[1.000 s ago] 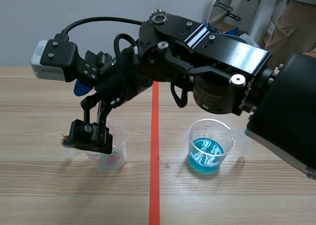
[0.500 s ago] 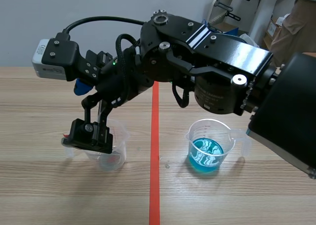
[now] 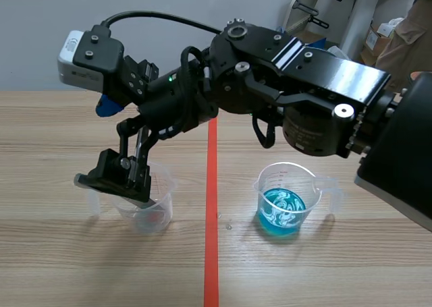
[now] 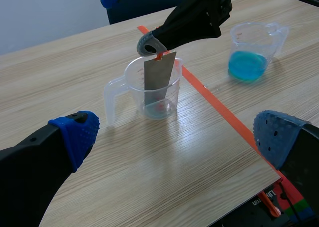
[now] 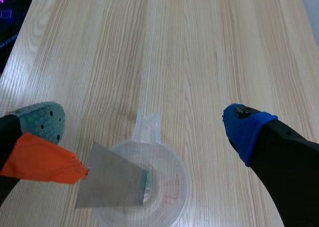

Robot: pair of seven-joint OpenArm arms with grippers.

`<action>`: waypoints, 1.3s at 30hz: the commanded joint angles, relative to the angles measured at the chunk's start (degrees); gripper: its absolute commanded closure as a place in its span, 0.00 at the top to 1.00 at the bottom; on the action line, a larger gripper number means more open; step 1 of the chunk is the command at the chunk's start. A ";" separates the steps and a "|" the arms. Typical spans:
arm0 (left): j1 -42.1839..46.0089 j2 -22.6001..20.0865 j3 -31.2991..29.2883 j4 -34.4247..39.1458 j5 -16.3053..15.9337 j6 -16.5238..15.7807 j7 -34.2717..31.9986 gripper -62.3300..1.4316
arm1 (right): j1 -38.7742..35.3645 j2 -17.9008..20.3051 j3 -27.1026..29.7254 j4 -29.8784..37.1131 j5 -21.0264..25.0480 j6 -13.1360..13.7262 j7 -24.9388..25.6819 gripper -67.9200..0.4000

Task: Do the redox reaction experiment

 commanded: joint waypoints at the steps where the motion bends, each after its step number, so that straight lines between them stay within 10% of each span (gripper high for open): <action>1: -0.17 0.28 -0.04 0.52 -0.17 -0.07 -0.81 1.00 | 0.92 1.84 0.46 0.66 0.42 -1.40 2.56 1.00; 11: -0.50 0.07 -0.72 0.52 1.99 4.66 -1.20 1.00 | -6.38 15.06 0.59 12.07 0.90 -9.53 17.14 1.00; 24: -7.17 -9.40 -6.67 0.50 3.08 0.96 0.90 1.00 | -31.23 33.99 14.64 35.10 2.54 -24.65 26.43 1.00; 39: -15.43 -17.46 -6.93 0.52 -0.72 -10.27 2.58 1.00 | -68.65 35.54 47.98 46.97 2.99 -28.52 29.38 1.00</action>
